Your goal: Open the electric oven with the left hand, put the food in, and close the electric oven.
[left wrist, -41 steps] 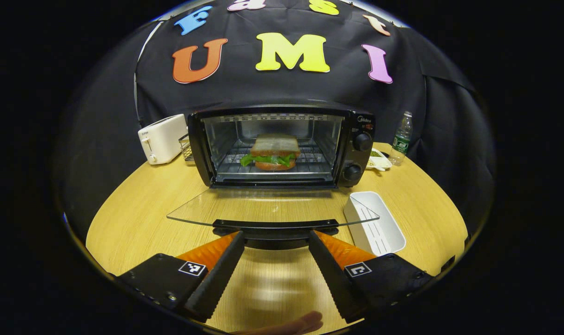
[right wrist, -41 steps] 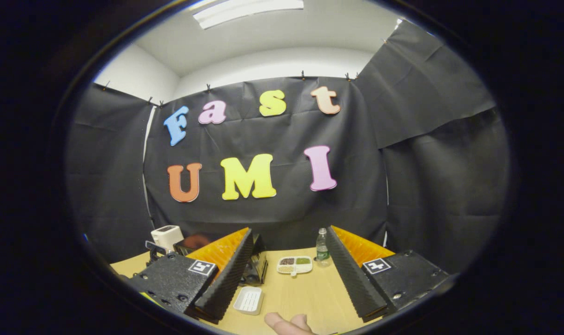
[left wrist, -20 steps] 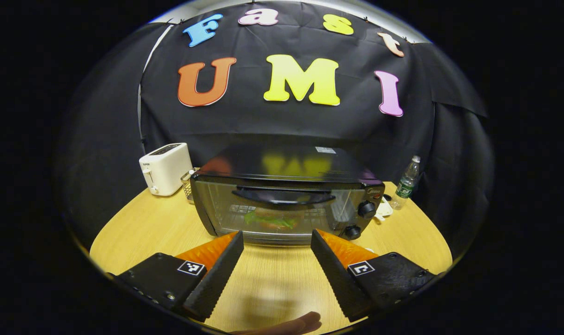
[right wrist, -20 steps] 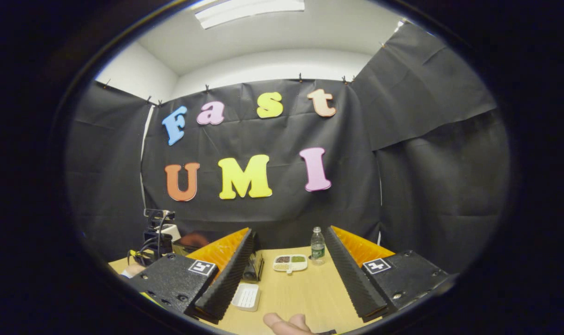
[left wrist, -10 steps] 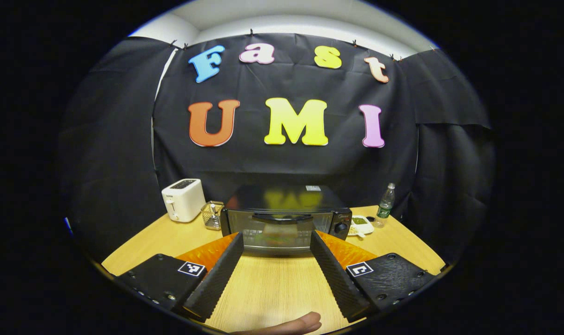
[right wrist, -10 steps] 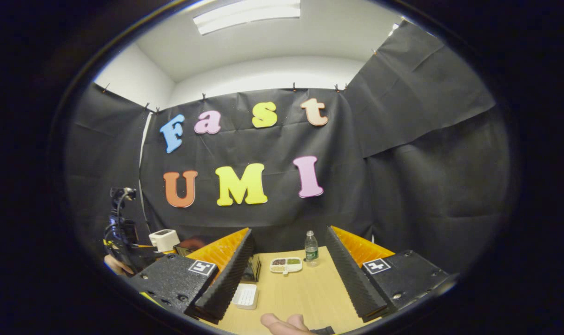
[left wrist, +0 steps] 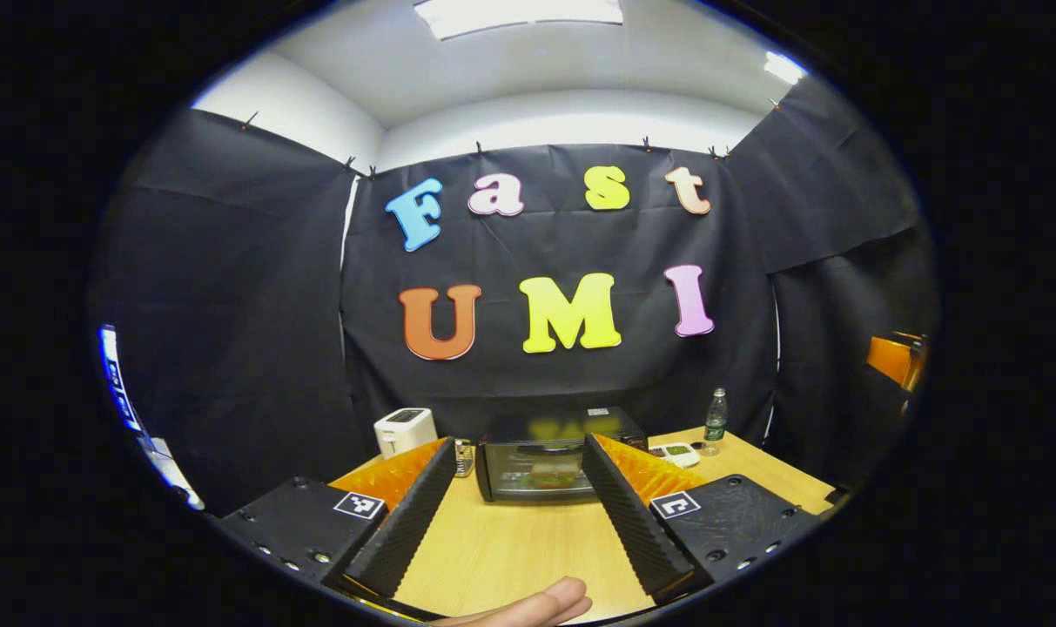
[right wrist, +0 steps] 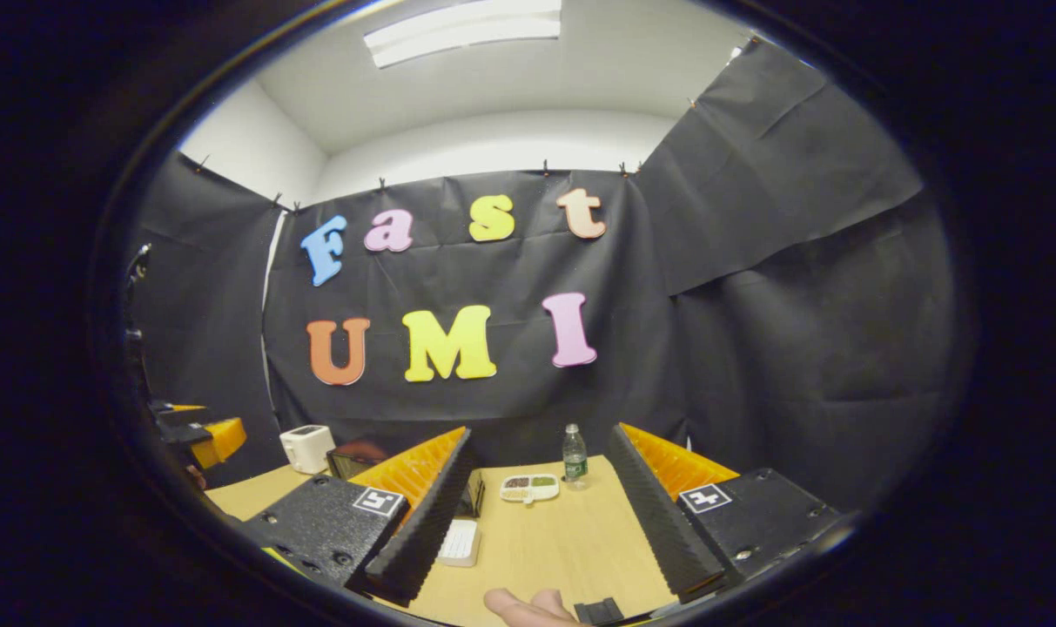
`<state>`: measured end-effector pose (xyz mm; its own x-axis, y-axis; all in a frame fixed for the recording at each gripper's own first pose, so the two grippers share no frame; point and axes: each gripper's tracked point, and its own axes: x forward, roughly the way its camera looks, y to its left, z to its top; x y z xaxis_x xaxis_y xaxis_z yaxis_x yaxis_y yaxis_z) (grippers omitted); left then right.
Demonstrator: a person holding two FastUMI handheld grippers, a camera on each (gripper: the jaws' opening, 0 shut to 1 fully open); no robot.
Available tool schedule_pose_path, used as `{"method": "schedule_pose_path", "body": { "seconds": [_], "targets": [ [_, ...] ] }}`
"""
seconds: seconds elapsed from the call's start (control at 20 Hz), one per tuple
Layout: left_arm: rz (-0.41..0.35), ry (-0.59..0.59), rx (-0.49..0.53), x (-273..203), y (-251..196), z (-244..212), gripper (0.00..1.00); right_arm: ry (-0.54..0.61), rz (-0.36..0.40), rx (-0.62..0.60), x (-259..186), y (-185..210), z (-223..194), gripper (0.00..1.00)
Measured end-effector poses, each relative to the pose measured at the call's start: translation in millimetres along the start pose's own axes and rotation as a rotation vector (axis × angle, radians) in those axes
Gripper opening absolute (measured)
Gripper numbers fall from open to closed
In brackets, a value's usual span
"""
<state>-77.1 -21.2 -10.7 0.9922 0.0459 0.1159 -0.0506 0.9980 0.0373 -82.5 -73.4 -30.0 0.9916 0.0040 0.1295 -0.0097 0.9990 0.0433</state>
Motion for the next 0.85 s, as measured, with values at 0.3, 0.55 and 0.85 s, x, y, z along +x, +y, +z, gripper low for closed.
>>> {"method": "schedule_pose_path", "body": {
  "seconds": [0.3, 0.55, 0.85],
  "targets": [
    [-0.065, -0.064, -0.109, -52, -3, 15, 0.95, -0.009, 0.009, -0.011, -28, 7, 6, 1.00],
    [-0.071, -0.009, -0.073, -42, -7, -9, 0.94, -0.039, 0.023, -0.049, -36, 16, 18, 1.00],
    [-0.068, 0.007, -0.080, -30, -8, -17, 0.95, -0.020, 0.072, -0.031, -30, 27, 9, 1.00]
  ]
}}
